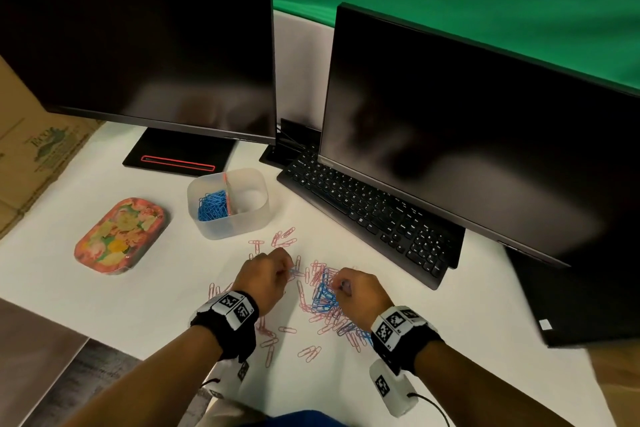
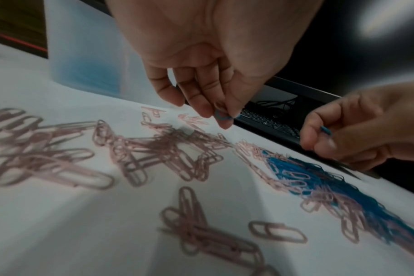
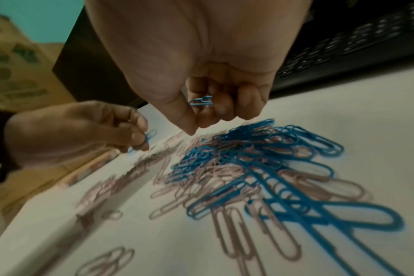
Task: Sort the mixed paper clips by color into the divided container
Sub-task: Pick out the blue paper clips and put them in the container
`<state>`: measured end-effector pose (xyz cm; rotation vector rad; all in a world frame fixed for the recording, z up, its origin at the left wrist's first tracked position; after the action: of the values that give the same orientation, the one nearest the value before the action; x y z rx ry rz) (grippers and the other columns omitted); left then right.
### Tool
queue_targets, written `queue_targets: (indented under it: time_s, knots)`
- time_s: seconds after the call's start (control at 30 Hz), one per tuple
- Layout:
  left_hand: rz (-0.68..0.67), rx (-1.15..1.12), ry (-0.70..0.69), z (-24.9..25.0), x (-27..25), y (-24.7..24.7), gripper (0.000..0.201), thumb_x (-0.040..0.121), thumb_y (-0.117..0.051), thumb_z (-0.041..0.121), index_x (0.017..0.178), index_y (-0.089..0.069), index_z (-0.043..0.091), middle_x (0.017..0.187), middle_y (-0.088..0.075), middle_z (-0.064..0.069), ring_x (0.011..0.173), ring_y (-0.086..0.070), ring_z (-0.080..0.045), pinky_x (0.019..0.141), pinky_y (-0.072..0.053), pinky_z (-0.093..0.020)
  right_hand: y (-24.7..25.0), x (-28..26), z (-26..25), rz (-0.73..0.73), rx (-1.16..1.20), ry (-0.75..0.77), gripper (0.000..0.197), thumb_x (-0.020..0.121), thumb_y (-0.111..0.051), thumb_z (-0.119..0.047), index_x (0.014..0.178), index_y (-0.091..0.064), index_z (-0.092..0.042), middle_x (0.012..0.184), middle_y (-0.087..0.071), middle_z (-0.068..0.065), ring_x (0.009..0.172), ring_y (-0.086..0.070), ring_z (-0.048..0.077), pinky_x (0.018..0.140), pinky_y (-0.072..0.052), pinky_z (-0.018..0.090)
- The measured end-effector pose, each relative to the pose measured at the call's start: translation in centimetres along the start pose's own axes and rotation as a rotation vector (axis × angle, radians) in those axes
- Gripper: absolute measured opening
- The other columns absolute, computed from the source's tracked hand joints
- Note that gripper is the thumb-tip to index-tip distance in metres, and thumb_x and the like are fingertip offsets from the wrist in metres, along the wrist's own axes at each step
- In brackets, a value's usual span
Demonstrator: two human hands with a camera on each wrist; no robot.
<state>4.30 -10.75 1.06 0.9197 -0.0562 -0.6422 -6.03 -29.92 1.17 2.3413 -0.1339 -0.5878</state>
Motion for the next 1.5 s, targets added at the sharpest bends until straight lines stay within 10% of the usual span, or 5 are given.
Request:
queue_targets:
  time_s: [0.27, 0.6, 1.03, 1.33, 1.5]
  knots:
    - [0.021, -0.277, 0.157, -0.6, 0.9, 0.0, 0.028, 0.081, -0.063, 0.005, 0.085, -0.069, 0.033, 0.075, -0.072, 0.004, 0.077, -0.068, -0.017, 0.079, -0.054, -0.026, -1.0, 0.7, -1.4, -0.039, -0.408, 0.058, 0.023, 0.093, -0.055, -0.028, 0.112, -0.062, -0.019, 0.118, -0.063, 0.003, 0.104, -0.062, 0.023, 0.087, -0.052, 0.031]
    - [0.015, -0.630, 0.334, -0.4, 1.2, 0.5, 0.010, 0.083, -0.070, 0.022, 0.089, -0.077, 0.025, 0.088, -0.076, 0.007, 0.088, -0.069, -0.008, 0.091, -0.047, -0.023, -0.7, 1.8, -2.3, -0.078, -0.325, -0.110, 0.012, 0.090, -0.055, -0.019, 0.081, -0.063, -0.018, 0.093, -0.067, 0.004, 0.087, -0.065, 0.021, 0.071, -0.053, 0.026]
    - [-0.048, -0.993, 0.491, 1.8, 1.9, -0.8, 0.015, 0.080, -0.049, -0.005, 0.074, -0.058, 0.006, 0.066, -0.054, -0.013, 0.055, -0.054, -0.024, 0.056, -0.043, -0.028, 0.8, 1.1, -0.1, -0.036, 0.984, -0.303, 0.033, 0.085, -0.048, 0.013, 0.112, -0.061, -0.001, 0.068, -0.056, 0.010, 0.056, -0.046, 0.015, 0.047, -0.032, 0.023]
    - [-0.252, 0.151, -0.062, 3.2, 0.8, -4.2, 0.014, 0.081, -0.056, 0.019, 0.092, -0.062, 0.025, 0.094, -0.060, 0.005, 0.085, -0.059, -0.018, 0.075, -0.048, -0.027, 1.1, 1.0, -0.2, -0.078, 1.084, -0.339, 0.015, 0.087, -0.049, -0.002, 0.075, -0.050, -0.010, 0.064, -0.048, 0.007, 0.052, -0.044, 0.020, 0.049, -0.028, 0.029]
    - [-0.243, 0.201, -0.074, 2.2, 0.6, -4.3, 0.010, 0.082, -0.053, 0.017, 0.084, -0.060, 0.023, 0.092, -0.055, 0.002, 0.085, -0.060, -0.023, 0.073, -0.049, -0.030, 0.6, 1.7, 0.1, -0.057, 0.517, -0.220, 0.023, 0.091, -0.062, -0.024, 0.069, -0.055, -0.018, 0.060, -0.056, -0.007, 0.056, -0.049, 0.012, 0.051, -0.037, 0.021]
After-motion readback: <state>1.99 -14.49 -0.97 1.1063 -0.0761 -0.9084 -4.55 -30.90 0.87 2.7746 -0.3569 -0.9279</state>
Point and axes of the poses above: each hand's wrist, its own x-axis towards the middle knuckle, its own y-axis out of the back of the hand, z = x × y, the point moved 1 cm from there along x, towards the middle knuckle
